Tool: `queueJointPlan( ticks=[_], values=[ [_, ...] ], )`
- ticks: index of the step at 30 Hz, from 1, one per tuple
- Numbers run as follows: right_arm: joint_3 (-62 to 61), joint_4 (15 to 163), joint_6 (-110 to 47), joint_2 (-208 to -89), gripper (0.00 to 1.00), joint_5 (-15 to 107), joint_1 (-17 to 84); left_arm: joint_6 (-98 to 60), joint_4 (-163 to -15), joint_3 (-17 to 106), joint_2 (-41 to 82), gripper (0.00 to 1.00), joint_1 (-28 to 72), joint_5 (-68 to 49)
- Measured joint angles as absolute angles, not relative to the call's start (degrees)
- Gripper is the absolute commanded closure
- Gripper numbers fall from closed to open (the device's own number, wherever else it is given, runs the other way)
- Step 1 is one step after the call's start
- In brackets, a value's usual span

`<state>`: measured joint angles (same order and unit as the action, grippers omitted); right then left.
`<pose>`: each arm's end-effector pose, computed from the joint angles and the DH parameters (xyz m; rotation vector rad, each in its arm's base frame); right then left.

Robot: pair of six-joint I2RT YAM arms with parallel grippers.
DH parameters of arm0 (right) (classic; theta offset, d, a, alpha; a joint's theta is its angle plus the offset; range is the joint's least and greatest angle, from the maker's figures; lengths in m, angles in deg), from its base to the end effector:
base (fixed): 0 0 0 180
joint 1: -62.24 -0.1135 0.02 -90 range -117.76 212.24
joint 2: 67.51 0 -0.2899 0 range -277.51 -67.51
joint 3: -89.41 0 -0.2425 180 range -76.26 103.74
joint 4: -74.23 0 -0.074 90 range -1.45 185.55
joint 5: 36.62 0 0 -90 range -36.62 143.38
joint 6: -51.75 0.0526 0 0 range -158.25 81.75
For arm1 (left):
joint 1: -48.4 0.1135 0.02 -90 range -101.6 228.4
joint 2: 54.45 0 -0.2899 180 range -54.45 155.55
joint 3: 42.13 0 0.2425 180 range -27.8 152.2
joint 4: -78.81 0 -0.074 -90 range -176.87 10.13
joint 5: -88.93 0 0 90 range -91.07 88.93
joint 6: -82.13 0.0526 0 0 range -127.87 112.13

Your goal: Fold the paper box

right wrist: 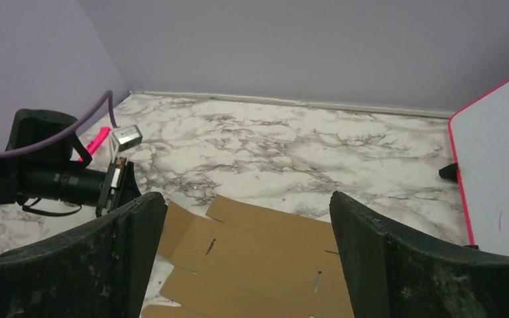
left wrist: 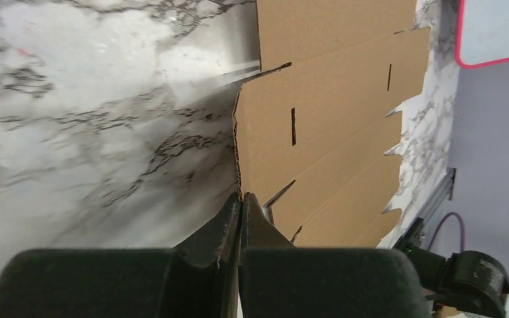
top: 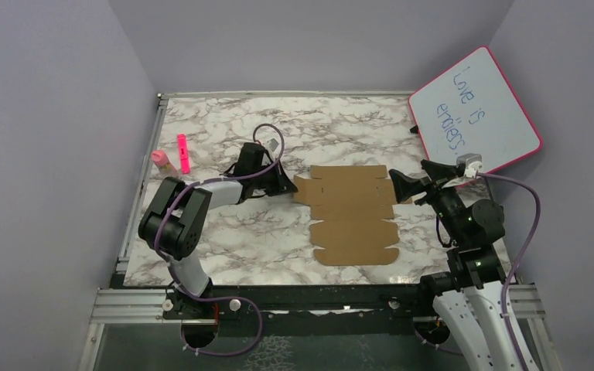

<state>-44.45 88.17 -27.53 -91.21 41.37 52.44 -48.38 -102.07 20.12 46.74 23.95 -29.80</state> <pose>0.0994 0.0283 0.3411 -0.1631 1.4313 0.4436 0.3168 -0.1718 0.1714 -0.0386 2.4041 -1.1396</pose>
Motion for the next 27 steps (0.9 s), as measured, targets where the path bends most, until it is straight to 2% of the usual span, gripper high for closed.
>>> queueJointPlan(
  ticks=[9,18,27],
  values=[
    [-44.3,87.7,-25.5,-100.1,0.00,34.9,52.4,-36.8,-85.7,21.3,40.1,1.00,30.6,-29.1],
    [-42.7,85.6,-22.8,-111.6,0.00,30.6,52.4,-31.5,-79.0,21.6,39.3,0.99,36.0,-28.9],
    [-41.0,82.1,-20.1,-126.0,0.00,27.5,52.4,-28.4,-75.8,22.3,37.1,0.65,38.5,-26.4]
  ],
)
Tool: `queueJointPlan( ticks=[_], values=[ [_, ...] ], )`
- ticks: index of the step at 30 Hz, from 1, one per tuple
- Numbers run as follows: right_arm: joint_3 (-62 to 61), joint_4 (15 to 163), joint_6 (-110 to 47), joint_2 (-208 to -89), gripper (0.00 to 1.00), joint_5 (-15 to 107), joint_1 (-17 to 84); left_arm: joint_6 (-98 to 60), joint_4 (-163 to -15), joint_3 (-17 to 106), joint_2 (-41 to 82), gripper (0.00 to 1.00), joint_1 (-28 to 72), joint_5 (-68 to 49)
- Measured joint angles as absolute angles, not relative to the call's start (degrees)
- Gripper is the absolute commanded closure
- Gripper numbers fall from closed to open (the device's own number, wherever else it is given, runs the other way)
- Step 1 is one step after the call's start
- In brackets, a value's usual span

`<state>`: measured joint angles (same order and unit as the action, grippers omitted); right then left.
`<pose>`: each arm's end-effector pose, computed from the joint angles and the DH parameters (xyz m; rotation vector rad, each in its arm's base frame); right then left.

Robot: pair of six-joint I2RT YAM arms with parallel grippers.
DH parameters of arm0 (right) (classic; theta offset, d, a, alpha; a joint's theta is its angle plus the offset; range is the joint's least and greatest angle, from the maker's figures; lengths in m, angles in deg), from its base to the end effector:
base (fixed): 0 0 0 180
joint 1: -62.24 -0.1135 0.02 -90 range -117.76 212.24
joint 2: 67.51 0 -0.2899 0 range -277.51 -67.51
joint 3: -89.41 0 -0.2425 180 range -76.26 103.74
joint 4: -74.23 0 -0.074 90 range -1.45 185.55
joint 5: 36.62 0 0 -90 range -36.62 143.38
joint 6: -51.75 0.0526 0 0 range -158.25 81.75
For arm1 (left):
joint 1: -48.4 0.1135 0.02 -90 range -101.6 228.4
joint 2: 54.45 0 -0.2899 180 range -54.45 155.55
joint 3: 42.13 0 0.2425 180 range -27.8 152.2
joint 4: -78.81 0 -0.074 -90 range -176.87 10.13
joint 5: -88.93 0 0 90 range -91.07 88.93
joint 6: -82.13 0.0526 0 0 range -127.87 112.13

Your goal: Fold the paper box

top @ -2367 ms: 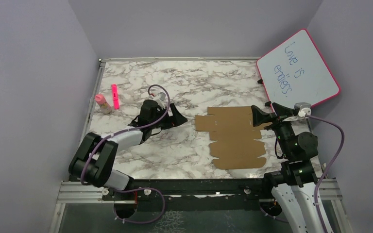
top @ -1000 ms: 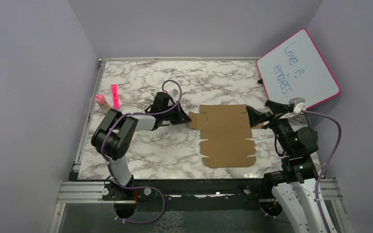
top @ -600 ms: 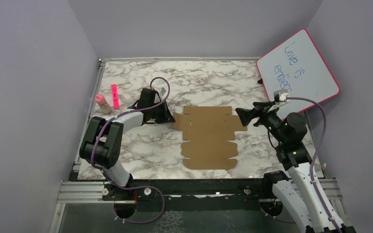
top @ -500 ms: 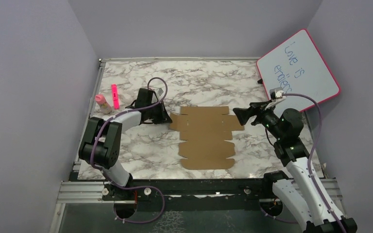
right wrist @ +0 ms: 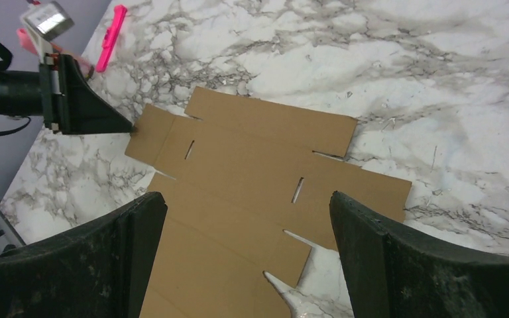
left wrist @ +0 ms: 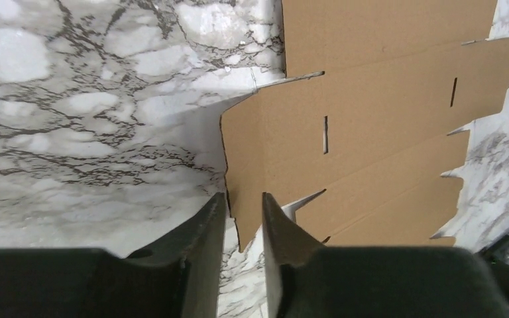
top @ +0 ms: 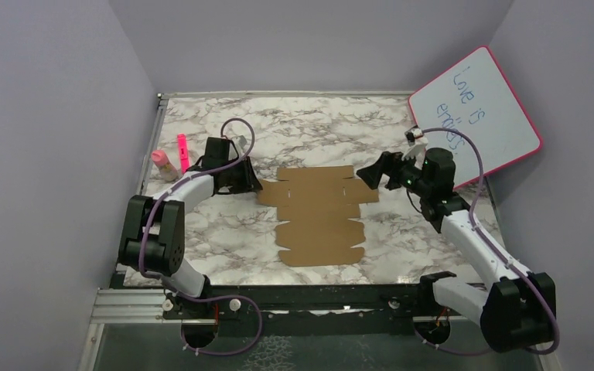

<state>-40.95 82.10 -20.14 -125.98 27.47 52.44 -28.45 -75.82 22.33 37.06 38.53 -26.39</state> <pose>0.2170 0.0608 0.2885 -0.1841 1.8919 0.7545 0.3092 -0.0766 0.1967 -0.0434 2.5235 -0.7703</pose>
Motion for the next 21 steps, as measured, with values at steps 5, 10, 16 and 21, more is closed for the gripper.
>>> queueJointPlan(
  ticks=[5,10,16,21],
  values=[
    [-38.2,80.6,-19.2,-133.8,0.02,25.4,52.3,-27.4,-74.4,22.3,32.4,0.47,38.6,-22.5],
    [-35.6,77.2,-17.9,-139.0,0.04,23.7,51.0,-26.9,-73.4,23.6,29.8,0.36,38.6,-19.6],
    [-35.1,73.1,-16.6,-144.5,0.06,22.6,48.2,-29.5,-75.0,27.6,30.7,0.32,38.6,-20.6],
    [-35.0,70.8,-15.4,-149.6,0.09,22.2,46.5,-32.9,-77.7,28.7,34.2,0.31,38.2,-22.9]
  ],
)
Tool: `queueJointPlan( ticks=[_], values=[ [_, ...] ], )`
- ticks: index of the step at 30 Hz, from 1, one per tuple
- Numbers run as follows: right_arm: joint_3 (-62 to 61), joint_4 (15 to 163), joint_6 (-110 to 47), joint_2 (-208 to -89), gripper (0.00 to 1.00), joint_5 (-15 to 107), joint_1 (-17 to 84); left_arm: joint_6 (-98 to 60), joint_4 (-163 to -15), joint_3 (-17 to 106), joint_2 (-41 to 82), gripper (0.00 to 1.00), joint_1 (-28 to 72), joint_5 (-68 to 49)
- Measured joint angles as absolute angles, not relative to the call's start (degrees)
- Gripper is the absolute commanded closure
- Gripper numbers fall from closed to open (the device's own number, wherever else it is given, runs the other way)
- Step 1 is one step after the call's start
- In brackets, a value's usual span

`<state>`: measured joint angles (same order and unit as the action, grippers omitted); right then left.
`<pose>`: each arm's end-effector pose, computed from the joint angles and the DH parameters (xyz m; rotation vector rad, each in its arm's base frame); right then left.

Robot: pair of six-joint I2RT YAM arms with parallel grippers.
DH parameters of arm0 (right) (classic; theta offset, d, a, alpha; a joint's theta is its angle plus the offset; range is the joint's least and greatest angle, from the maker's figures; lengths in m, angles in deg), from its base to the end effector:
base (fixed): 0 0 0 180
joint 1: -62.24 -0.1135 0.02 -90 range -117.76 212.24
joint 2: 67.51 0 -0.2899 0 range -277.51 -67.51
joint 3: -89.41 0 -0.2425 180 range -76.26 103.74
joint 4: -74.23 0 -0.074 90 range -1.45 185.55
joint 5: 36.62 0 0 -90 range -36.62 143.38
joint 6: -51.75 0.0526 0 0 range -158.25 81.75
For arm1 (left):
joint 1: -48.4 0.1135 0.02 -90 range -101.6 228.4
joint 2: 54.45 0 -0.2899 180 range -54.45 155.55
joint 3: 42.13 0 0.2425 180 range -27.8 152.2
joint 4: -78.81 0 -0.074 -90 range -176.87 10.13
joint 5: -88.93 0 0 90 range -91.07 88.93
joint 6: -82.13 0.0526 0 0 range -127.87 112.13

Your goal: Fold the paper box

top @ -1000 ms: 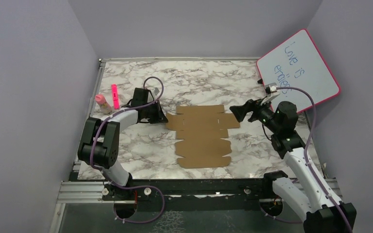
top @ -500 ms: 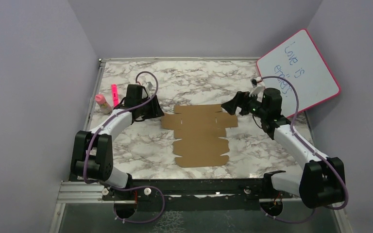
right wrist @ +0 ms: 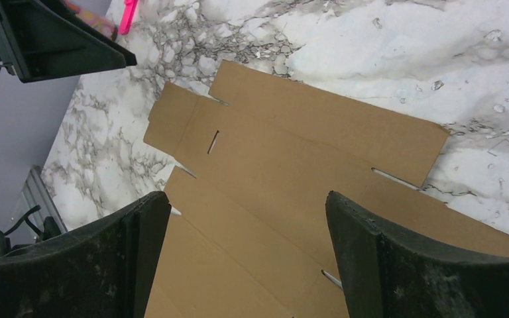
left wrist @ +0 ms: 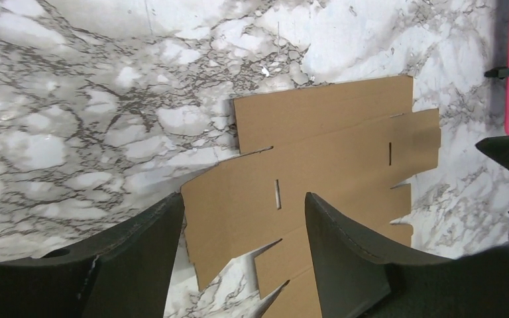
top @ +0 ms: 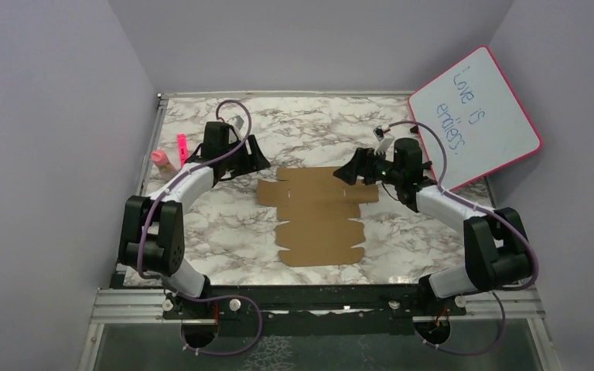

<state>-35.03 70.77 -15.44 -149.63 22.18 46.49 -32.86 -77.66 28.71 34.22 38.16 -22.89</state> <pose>0.2877 0.1095 0.2455 -0.2460 2.0268 0.9671 0.3275 -0.0790 0.2479 -0.0981 2.3434 -0.7488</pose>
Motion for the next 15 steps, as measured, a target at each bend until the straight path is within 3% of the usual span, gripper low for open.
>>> queueJointPlan(
  ticks=[15],
  values=[
    [-31.9,64.6,-11.2,-160.1,0.15,21.5,44.2,-38.4,-82.5,33.3,46.2,0.30,35.5,-26.2]
  ],
)
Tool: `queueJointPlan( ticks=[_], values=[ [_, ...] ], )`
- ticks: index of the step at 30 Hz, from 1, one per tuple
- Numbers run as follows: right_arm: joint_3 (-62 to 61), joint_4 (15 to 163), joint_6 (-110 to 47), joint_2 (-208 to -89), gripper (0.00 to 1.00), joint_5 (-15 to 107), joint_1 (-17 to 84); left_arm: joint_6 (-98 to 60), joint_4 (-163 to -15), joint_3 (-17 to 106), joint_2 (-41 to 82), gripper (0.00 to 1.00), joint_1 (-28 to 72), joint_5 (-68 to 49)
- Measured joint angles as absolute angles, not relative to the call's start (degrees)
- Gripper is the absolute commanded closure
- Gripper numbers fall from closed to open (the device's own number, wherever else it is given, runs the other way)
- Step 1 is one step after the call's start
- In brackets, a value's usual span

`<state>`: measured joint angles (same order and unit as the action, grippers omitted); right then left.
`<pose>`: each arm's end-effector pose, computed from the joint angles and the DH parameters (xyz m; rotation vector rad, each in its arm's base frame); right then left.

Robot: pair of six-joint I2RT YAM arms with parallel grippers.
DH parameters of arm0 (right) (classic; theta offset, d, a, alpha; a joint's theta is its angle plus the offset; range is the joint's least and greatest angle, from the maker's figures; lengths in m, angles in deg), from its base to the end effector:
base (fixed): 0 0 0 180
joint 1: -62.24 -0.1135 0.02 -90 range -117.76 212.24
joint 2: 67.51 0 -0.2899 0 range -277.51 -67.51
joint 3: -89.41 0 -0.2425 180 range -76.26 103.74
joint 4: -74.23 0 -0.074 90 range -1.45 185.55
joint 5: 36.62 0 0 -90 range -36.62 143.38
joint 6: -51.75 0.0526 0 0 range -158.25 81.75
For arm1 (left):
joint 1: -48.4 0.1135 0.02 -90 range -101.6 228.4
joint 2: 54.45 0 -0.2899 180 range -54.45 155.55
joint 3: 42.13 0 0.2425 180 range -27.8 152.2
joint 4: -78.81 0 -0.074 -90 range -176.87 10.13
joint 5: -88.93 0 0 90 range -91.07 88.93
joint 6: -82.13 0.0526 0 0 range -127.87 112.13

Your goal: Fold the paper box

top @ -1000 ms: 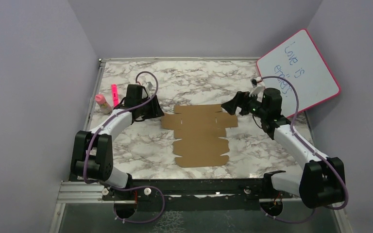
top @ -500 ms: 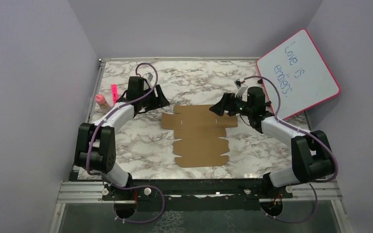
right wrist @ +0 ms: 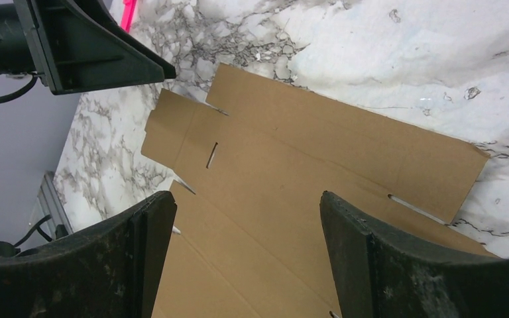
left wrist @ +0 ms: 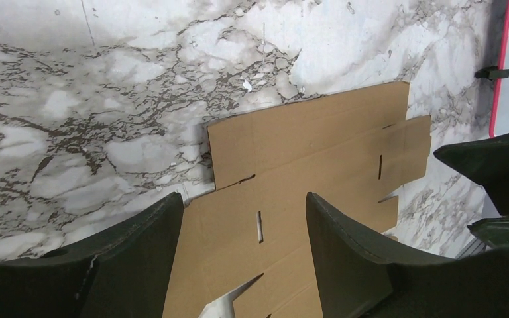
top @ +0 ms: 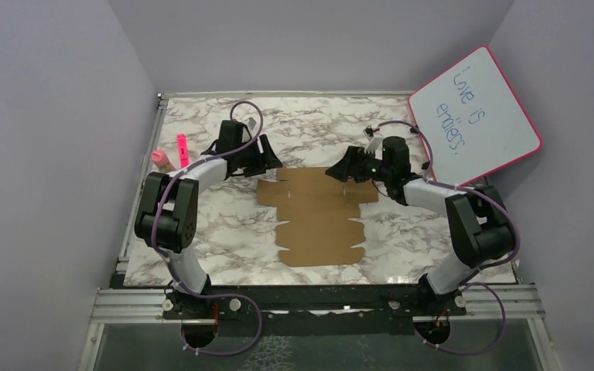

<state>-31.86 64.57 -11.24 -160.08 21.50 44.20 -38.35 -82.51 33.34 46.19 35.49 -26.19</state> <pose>0.3172 0.1325 0.2195 -0.2172 2.0709 1.0479 0.3661 -0.1068 0.2110 -0.1418 2.4125 -0.8769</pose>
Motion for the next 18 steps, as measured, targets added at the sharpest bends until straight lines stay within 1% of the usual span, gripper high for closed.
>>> queueJointPlan(
  ticks=[12,18],
  values=[
    [-32.1,57.3,-9.1,-168.4,0.15,21.2,42.8,-39.6,-83.4,36.2,52.9,0.30,34.0,-26.6],
    [-33.3,55.1,-8.5,-171.9,0.15,21.2,42.2,-40.2,-84.0,36.2,53.9,0.30,33.5,-26.7]
  ],
)
